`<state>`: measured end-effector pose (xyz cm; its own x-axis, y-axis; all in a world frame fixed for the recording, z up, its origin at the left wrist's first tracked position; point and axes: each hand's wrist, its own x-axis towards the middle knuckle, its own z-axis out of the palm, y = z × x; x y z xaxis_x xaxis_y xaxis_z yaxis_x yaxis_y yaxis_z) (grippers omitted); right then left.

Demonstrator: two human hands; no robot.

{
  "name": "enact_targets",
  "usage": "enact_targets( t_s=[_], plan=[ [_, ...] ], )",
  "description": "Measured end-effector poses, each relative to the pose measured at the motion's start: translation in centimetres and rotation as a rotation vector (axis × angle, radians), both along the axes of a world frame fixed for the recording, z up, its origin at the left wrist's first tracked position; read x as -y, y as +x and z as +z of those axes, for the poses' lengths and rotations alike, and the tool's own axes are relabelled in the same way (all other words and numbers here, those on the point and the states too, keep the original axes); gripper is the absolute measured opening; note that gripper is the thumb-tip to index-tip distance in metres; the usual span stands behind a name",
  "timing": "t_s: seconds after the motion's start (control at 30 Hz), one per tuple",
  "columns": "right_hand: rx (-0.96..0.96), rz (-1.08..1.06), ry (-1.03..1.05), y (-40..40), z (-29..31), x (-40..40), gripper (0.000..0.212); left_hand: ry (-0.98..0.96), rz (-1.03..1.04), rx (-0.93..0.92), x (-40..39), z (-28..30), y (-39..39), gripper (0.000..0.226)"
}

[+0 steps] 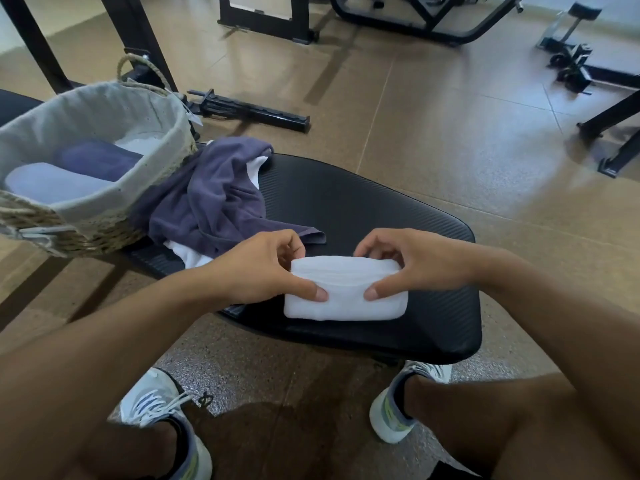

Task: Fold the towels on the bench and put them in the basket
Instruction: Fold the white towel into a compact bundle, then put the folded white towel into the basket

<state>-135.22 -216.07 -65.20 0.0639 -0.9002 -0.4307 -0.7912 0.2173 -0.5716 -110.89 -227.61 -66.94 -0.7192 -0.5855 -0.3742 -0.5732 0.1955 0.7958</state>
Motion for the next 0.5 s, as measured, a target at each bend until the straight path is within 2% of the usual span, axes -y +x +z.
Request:
enact_targets(
  t_s=[0.07,0.13,0.23,0.3,0.4,0.5],
  plan=[
    [-0.009,0.07,0.012,1.0,0.1,-0.1,0.057,0.066,0.024,-0.076,0.1,-0.1,0.1,0.062],
    [-0.027,0.124,0.025,1.8,0.3,-0.4,0.053,0.118,0.021,-0.112,0.0,-0.2,0.3,0.068],
    [-0.017,0.106,-0.002,1.9,1.3,-0.7,0.042,0.179,-0.018,-0.162,-0.5,0.3,0.5,0.045],
    [0.013,0.051,-0.032,1.6,2.1,-0.6,0.035,0.084,0.007,-0.214,-0.9,0.9,0.5,0.035],
    [0.034,0.013,-0.077,1.5,2.7,-0.4,0.032,-0.235,0.025,-0.273,-1.4,1.7,0.4,0.033],
    [-0.016,0.038,-0.114,1.9,2.5,-0.3,0.036,-0.244,0.072,-0.292,-1.4,1.9,0.8,0.031]
  ],
)
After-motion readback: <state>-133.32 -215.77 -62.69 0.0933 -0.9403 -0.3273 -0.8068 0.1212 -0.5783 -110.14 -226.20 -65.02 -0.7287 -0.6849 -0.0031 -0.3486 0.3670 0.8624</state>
